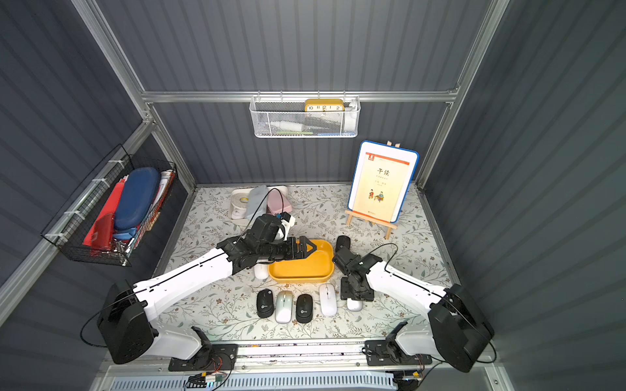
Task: Put the mouse in the storage box
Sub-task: Pick up the mouse from the center of the board, then place the mouse in the storage box.
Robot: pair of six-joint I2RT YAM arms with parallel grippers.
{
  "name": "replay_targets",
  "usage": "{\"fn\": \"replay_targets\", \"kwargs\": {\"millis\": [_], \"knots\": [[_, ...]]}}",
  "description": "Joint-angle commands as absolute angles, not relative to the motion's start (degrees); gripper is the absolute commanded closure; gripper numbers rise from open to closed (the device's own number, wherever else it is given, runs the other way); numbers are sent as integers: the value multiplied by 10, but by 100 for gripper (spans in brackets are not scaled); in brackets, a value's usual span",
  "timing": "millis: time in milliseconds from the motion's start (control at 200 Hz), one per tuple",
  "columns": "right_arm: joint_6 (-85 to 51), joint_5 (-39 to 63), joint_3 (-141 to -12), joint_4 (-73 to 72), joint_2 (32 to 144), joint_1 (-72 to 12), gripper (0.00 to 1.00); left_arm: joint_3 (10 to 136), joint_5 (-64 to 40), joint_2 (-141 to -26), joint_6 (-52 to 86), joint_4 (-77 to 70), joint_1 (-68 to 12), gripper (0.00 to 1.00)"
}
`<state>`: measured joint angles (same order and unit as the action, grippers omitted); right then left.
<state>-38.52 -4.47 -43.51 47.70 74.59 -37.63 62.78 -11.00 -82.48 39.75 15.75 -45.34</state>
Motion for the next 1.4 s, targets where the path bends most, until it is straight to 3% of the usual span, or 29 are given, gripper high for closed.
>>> {"fn": "replay_targets", "kwargs": {"millis": [0, 295, 485, 725, 1131, 1396], "knots": [[-389, -72, -468, 529, 727, -386, 51, 627, -83, -801, 381, 190, -451, 2], [-370, -95, -583, 568, 735, -411, 52, 631, -20, -776, 409, 255, -424, 1], [-332, -91, -668, 542, 825, -418, 52, 606, -42, -724, 411, 260, -343, 1], [-279, -103, -802, 534, 970, -418, 52, 623, -48, -717, 400, 272, -333, 1], [-277, -75, -867, 488, 1099, -415, 51, 627, -48, -702, 394, 269, -332, 1], [-301, -49, -876, 484, 1124, -395, 51, 636, -50, -697, 391, 275, -332, 1]]}}
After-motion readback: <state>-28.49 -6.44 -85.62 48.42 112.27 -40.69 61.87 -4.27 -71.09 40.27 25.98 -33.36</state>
